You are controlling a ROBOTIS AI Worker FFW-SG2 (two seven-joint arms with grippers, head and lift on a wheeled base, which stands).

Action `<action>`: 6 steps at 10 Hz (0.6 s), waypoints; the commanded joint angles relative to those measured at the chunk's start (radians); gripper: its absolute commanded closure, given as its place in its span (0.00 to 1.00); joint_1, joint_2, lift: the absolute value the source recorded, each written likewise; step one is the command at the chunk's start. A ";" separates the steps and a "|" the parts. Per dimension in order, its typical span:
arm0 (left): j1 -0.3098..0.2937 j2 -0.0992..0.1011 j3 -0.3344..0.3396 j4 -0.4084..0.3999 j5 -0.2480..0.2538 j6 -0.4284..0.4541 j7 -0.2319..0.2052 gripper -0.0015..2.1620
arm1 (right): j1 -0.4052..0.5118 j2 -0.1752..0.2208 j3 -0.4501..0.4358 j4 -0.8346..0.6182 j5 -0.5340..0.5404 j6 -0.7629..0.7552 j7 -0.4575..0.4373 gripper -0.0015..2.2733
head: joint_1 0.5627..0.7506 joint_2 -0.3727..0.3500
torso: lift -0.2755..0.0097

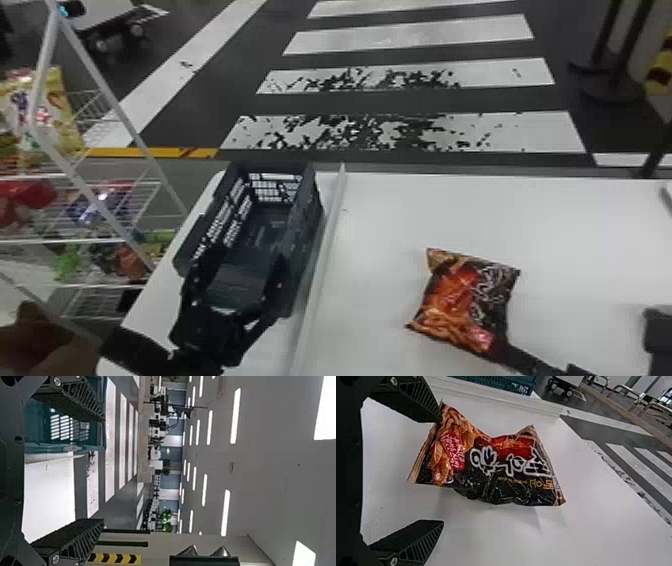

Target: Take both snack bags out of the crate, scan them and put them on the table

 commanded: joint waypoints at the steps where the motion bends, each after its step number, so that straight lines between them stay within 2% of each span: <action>1: 0.000 0.000 0.000 0.002 0.002 0.000 0.000 0.05 | -0.026 0.001 0.001 0.023 -0.001 0.027 0.006 0.04 | 0.70 0.85 | 0.64; 4: 0.000 0.000 0.000 0.011 0.003 0.000 -0.001 0.05 | -0.061 0.001 0.005 0.067 -0.017 0.046 0.028 0.11 | 0.70 0.88 | 0.64; 5: 0.000 0.000 0.000 0.013 0.003 0.000 -0.001 0.05 | -0.069 0.001 0.008 0.073 -0.017 0.049 0.034 0.29 | 0.70 0.89 | 0.64; 6: -0.002 0.000 0.000 0.014 0.005 0.000 0.000 0.05 | -0.070 0.001 0.008 0.076 -0.018 0.052 0.031 0.54 | 0.70 0.89 | 0.64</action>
